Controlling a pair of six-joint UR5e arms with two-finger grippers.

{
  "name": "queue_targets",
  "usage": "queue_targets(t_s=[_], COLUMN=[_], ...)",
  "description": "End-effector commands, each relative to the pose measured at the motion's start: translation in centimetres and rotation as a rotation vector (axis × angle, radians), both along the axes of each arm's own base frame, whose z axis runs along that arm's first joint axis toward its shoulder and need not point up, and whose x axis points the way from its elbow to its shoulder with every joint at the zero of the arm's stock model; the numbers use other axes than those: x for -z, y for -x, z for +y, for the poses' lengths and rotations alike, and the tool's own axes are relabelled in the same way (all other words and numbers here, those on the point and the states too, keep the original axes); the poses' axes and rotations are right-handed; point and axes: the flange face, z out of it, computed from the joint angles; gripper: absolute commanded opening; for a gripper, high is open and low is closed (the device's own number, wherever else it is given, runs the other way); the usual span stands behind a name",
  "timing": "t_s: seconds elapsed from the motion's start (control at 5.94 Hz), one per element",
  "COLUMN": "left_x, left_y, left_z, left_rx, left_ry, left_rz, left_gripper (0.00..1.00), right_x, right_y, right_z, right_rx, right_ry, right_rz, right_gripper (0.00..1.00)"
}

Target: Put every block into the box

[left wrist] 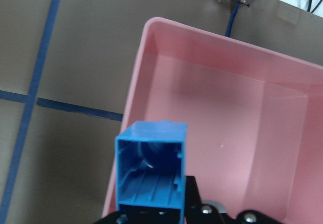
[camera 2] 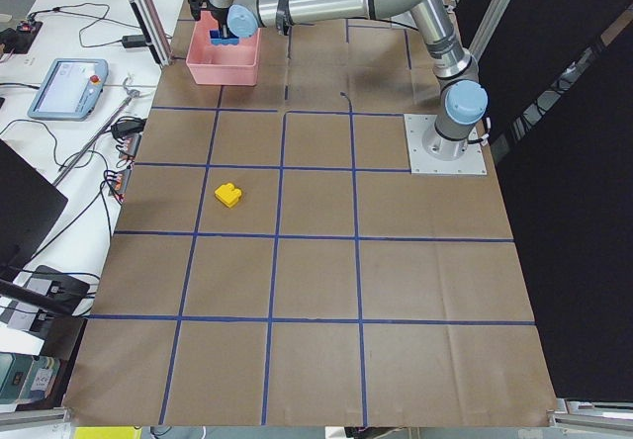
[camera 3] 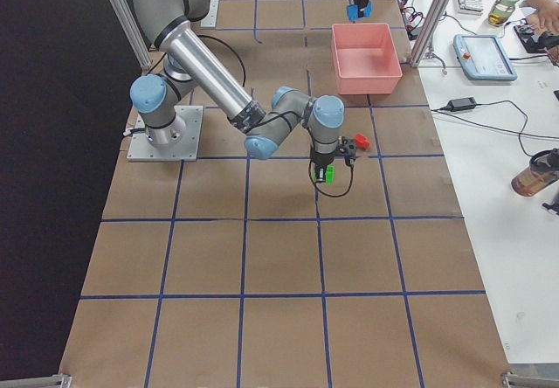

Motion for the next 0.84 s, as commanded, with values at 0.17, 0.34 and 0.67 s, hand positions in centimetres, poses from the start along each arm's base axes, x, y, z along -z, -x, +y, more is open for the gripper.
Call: queue_targets(t_s=[0.17,0.34,0.67], left_x=[-1.8,-1.5,0.0], left_y=[-0.1,-2.4,-14.0], left_z=[0.4,-0.2,-2.0], left_rx=[0.004,-0.003,0.119], left_ry=[0.027,0.029,0.036], left_rz=[-0.001,-0.012,-0.108], left_gripper=[0.99,0.99,0.99], right_x=[-10.8,-14.0,-17.8], right_y=[-4.2,-8.2,-21.7], right_z=[-5.1,-7.1,-9.8], right_rx=[-0.007,-0.043,-0.14], right_ry=[-0.02,-0.042,0.028], right_rz=[-0.031,-0.046,-0.029], right_gripper=[0.08,0.08,0.1])
